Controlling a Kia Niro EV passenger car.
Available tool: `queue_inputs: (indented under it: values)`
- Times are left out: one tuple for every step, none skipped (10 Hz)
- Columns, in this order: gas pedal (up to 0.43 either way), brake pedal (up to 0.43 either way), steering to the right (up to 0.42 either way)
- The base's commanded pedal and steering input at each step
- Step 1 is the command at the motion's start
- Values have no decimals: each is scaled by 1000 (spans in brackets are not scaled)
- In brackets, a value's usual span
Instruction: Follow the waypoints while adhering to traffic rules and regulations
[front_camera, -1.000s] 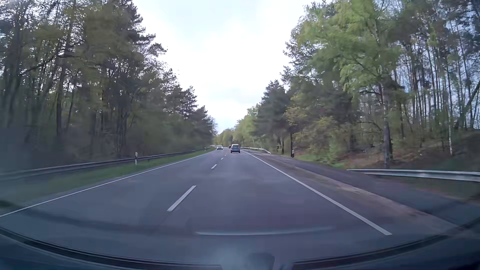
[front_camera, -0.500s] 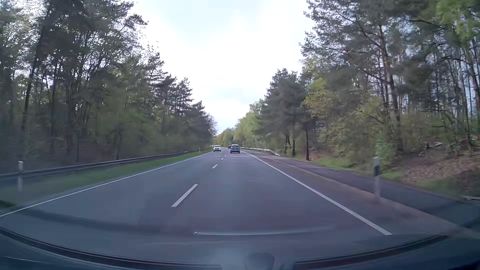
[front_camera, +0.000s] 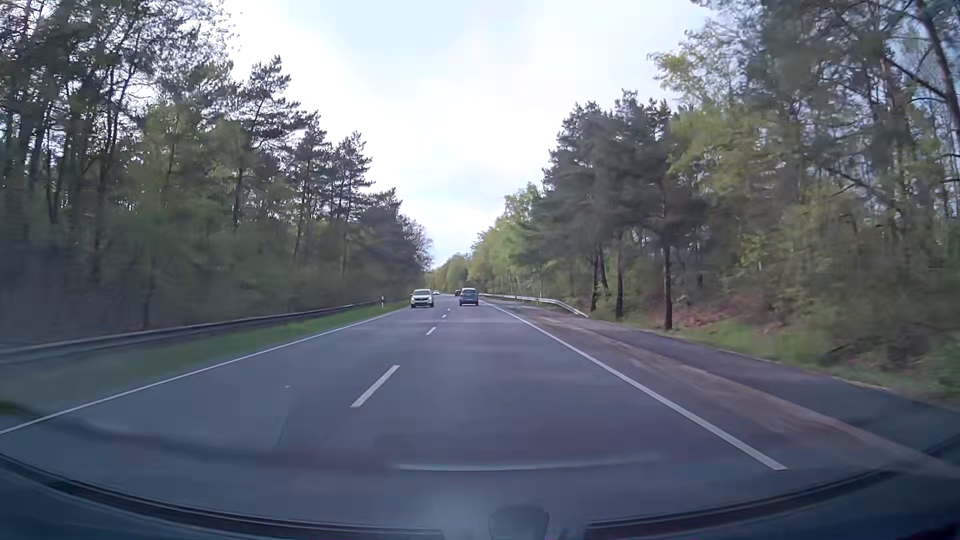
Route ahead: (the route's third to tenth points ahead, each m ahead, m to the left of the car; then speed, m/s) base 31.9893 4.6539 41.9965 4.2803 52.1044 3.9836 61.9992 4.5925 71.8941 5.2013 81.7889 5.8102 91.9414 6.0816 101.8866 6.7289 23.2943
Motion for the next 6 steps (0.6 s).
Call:
queue_inputs:
  values:
    - [150,0,-5]
    - [150,0,-5]
    - [150,0,-5]
    - [150,0,-5]
    - [150,0,-5]
    - [150,0,-5]
